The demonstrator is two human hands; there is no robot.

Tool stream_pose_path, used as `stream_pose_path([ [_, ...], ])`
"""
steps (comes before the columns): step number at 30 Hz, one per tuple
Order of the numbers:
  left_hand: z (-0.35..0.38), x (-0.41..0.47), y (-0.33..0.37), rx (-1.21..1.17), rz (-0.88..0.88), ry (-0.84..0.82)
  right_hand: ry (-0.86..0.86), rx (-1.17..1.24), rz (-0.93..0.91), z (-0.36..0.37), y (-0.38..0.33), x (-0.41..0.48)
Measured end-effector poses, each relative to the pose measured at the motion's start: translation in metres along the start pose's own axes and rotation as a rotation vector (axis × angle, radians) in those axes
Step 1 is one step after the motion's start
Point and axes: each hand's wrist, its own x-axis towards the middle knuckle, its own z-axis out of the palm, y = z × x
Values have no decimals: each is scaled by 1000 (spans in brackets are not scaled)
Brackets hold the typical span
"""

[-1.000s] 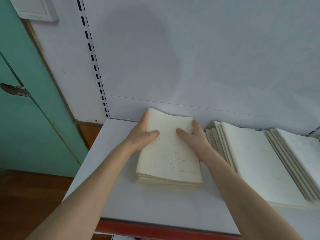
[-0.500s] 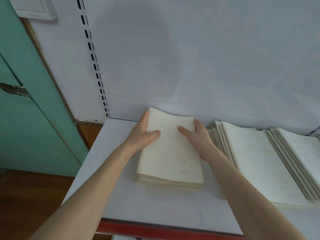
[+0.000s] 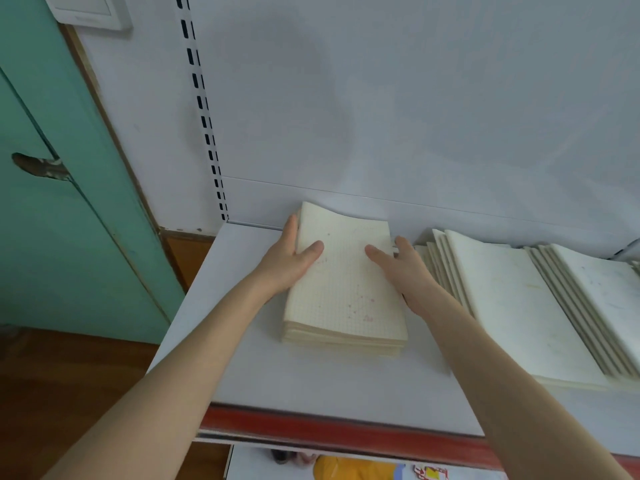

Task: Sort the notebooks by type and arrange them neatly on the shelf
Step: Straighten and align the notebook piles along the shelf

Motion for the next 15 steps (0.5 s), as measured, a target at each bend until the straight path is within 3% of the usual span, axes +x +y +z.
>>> stream_pose_path([
  [6,9,-73,-21,20,31,-47,-129,-25,-19,-12,34,-76],
  [11,19,-78,-24,19,63,-12,-103,143,9,-1,32,-95],
  [15,20,-76,-25,67,97,-5,-94,132,-41,4,29,-95],
])
